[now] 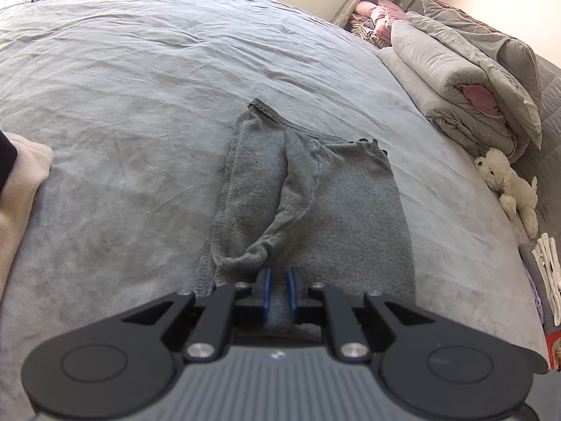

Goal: Fold clothes

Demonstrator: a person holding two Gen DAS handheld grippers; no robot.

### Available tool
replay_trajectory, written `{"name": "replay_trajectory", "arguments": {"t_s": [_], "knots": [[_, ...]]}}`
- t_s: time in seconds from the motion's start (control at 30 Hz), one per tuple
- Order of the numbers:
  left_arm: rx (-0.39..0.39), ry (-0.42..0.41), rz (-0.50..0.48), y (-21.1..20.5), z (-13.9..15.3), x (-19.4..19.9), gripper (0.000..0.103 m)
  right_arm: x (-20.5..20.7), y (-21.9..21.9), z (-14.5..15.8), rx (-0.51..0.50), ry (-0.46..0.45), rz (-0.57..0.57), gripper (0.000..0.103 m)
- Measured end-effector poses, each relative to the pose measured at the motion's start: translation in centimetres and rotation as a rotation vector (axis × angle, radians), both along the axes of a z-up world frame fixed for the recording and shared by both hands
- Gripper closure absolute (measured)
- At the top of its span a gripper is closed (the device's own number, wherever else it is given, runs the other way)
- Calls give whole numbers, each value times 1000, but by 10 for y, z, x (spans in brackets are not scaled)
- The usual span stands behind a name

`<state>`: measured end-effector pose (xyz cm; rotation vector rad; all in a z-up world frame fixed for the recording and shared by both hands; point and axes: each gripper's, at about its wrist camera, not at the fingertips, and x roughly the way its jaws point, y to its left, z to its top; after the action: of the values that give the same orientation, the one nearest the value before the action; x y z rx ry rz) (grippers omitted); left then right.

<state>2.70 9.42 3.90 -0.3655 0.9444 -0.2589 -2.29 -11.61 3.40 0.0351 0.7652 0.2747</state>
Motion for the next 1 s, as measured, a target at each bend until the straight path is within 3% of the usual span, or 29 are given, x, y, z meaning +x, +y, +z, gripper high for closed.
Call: {"name": "replay_trajectory", "arguments": {"t_s": [0.17, 0.4, 0.53, 0.67, 0.83, 0.93, 1.0], "knots": [[-91, 70, 29, 22, 1, -1, 91, 5, -20, 8, 122, 43, -33, 89], [-131, 93, 26, 31, 3, -1, 88, 13, -58, 10, 304, 102, -139, 74], [-136, 84, 23, 34, 7, -1, 75, 16, -67, 5, 393, 161, -163, 64], [-133, 76, 21, 35, 9, -3, 61, 16, -68, 0, 459, 219, -162, 63], [-127, 77, 34, 37, 10, -2, 57, 15, -65, -6, 474, 247, -165, 62], [-98, 80, 66, 40, 10, -2, 45, 14, -67, -6, 493, 249, -171, 61], [-91, 82, 66, 40, 9, -2, 45, 14, -67, -8, 507, 252, -173, 60]]}}
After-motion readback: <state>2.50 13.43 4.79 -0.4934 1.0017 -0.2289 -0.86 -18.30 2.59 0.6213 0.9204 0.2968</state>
